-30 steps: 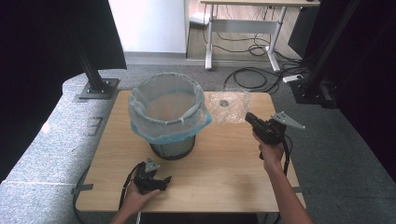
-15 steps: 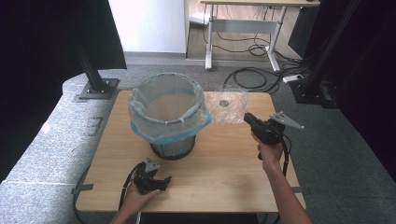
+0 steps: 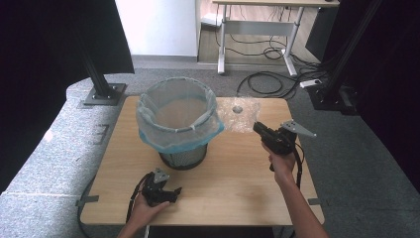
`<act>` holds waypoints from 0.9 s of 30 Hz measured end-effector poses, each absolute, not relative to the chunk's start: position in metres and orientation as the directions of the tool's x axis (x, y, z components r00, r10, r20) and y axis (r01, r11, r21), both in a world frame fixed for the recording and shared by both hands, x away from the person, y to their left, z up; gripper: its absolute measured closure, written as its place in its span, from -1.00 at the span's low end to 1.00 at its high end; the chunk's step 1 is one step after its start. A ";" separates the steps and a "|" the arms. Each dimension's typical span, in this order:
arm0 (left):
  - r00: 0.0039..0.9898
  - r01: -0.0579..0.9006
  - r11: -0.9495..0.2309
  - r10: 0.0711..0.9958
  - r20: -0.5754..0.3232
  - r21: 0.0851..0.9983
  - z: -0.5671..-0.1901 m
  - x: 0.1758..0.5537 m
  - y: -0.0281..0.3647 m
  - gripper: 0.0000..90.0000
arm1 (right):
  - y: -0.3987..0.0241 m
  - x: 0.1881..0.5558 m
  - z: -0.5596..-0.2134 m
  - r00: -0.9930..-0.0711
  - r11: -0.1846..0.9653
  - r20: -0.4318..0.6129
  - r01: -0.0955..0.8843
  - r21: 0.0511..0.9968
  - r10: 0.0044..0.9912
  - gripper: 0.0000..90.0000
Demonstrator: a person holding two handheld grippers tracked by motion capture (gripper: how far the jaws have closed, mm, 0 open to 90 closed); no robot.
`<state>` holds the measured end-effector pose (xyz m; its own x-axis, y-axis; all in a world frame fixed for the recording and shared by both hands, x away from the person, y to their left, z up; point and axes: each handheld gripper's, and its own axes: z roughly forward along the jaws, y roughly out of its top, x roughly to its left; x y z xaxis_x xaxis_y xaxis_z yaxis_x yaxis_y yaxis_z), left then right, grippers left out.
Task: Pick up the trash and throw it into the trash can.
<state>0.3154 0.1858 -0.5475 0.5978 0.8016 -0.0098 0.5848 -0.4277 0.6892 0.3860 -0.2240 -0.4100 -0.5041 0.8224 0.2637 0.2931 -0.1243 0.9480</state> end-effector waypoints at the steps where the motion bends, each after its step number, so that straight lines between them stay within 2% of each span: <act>1: 0.598 0.585 -0.428 0.802 -0.010 0.689 -0.547 0.315 0.186 -0.66 | -0.224 0.386 -0.410 -0.504 -0.127 0.265 0.291 0.948 0.822 0.79; 9: 0.598 0.585 -0.428 0.801 -0.011 0.689 -0.547 0.315 0.186 -0.66 | -0.225 0.381 -0.397 -0.528 -0.142 0.264 0.259 0.955 0.807 0.90; 27: 0.597 0.586 -0.428 0.802 -0.010 0.688 -0.547 0.315 0.186 -0.66 | -0.200 0.373 -0.361 -0.618 -0.153 0.220 0.161 0.975 0.755 0.94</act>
<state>0.3152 0.1858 -0.5473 0.5970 0.8021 -0.0100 0.5859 -0.4275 0.6884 0.3726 -0.1999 -0.3612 -0.6177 0.7550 0.2201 0.1610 -0.1525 0.9751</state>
